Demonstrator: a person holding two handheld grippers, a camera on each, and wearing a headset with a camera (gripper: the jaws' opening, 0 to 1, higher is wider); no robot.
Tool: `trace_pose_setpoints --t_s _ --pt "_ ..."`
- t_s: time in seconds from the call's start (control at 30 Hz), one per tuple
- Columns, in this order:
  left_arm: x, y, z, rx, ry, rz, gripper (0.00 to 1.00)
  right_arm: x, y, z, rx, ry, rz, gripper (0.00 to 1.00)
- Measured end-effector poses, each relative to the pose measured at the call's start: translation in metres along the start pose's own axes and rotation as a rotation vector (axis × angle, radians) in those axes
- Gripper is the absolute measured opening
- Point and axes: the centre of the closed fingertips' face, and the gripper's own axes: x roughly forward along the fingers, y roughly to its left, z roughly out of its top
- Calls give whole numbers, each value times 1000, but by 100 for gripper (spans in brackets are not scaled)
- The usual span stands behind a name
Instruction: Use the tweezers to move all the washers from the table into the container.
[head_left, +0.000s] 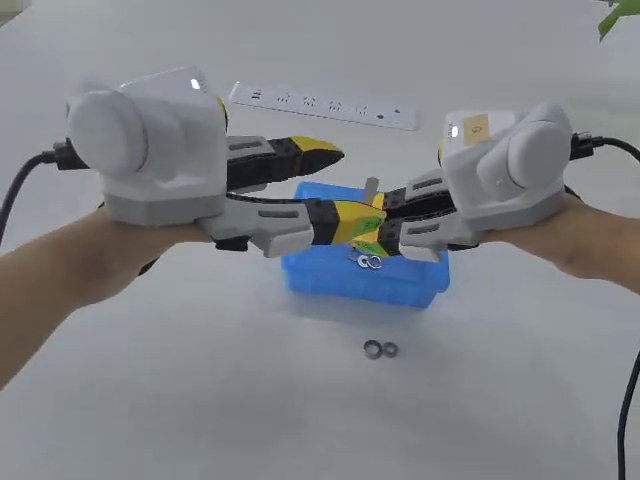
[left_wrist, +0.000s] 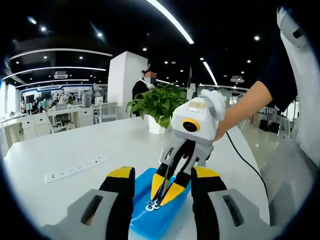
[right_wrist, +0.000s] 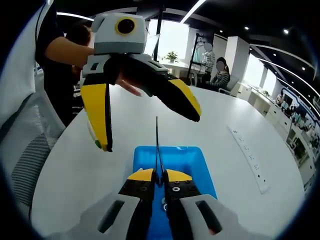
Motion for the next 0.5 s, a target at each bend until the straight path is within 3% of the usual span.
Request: trace_pose_setpoints --t_s 0.1,0.2,0.33,0.5 --pt "4 -4 0 6 7 -49 41 -1 0 0 -3 1 3 8" --pt "5 -5 1 25 6 -67 28 0 0 -1 -1 2 4 8" --pt "7 -9 1 38 14 -101 24 0 1 -1 4 1 6 8" --pt "6 -18 7 17 -7 -162 9 0 4 0 3 -2 17 8"
